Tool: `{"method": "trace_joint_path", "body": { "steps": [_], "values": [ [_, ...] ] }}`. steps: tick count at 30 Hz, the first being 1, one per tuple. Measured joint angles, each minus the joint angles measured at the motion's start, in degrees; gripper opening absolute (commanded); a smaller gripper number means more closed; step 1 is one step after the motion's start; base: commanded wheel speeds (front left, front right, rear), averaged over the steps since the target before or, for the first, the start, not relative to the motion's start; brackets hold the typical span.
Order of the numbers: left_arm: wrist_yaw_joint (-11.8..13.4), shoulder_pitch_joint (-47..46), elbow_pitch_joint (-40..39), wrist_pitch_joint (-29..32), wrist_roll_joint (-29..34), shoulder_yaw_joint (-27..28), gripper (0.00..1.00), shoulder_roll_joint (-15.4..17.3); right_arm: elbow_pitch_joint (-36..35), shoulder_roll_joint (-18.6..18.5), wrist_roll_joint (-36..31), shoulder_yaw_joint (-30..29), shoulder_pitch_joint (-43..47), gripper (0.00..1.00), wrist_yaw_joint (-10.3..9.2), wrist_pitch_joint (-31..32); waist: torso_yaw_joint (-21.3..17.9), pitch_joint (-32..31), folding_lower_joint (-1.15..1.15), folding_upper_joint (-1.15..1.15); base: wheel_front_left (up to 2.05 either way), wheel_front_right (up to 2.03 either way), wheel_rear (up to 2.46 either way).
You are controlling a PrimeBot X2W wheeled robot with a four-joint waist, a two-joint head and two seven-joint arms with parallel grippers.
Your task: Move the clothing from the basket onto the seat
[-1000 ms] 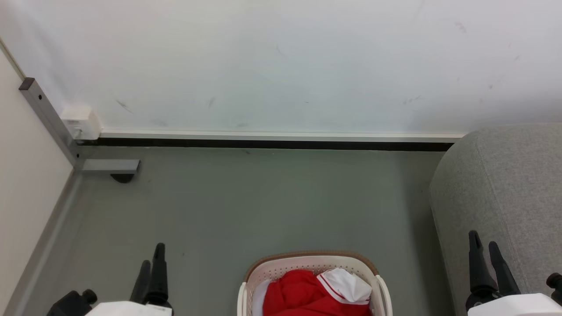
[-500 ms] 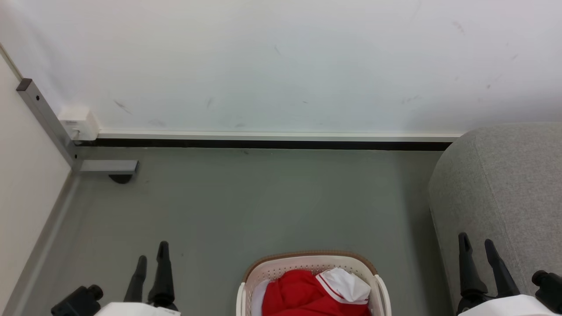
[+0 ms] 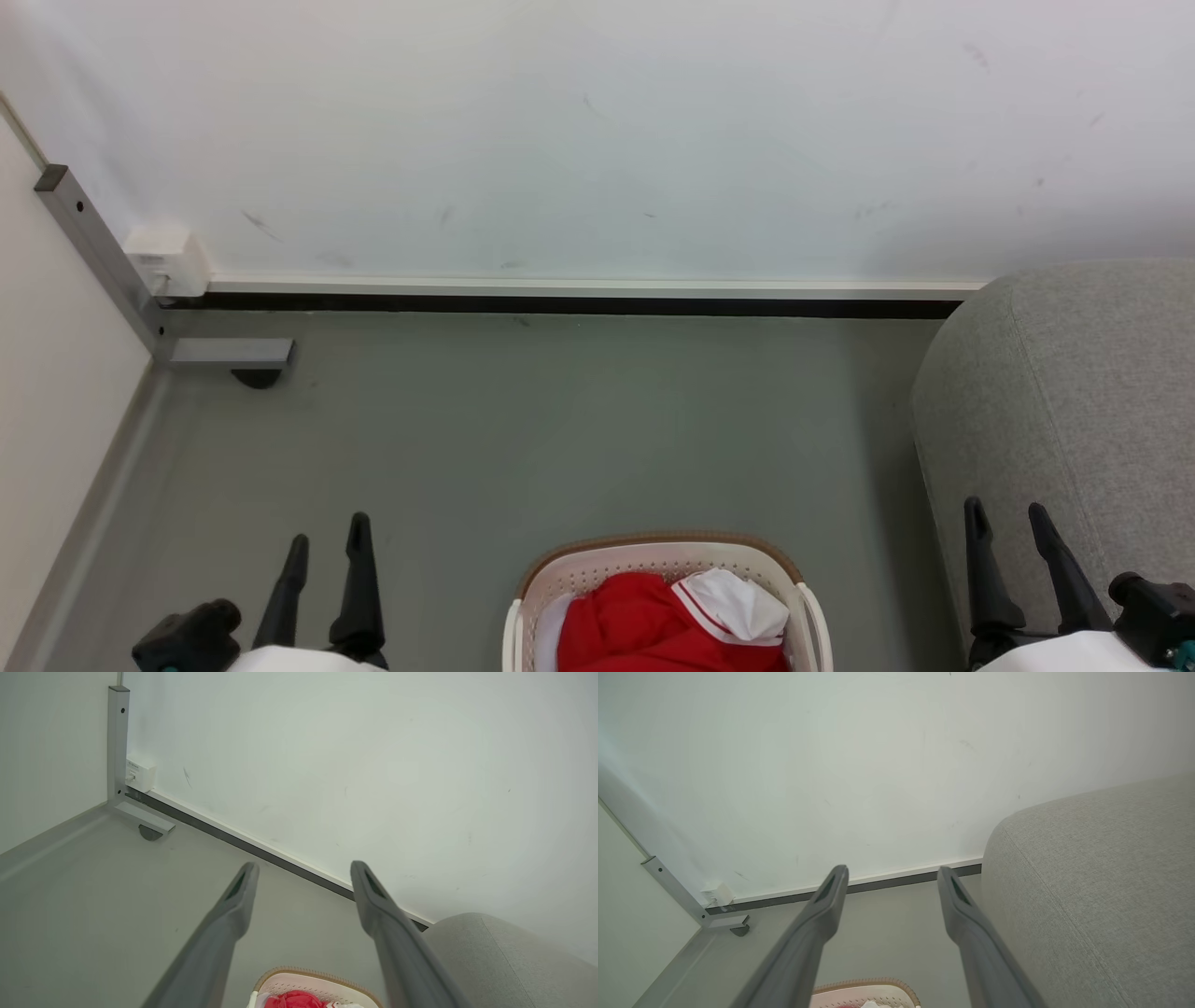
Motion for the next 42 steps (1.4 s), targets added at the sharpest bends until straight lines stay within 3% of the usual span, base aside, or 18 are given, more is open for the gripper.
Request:
{"method": "trace_joint_path", "body": {
  "steps": [13, 42],
  "values": [
    [0.29, 1.08, -0.6, -1.92, 7.89, 1.56, 1.0, 0.08, 0.96, -0.1, -7.22, 0.1, 0.0, 1.0, 0.0, -1.79, -0.61, -0.21, 0.0, 0.0, 0.0, 0.0, 0.0],
    [-2.7, 1.92, 2.8, -5.05, 18.79, 2.5, 1.0, 0.21, 2.02, -0.34, -17.7, 0.2, 0.0, 1.0, 0.0, -5.05, -1.64, 0.23, 0.0, 0.0, 0.0, 0.0, 0.0]
  ]
}}
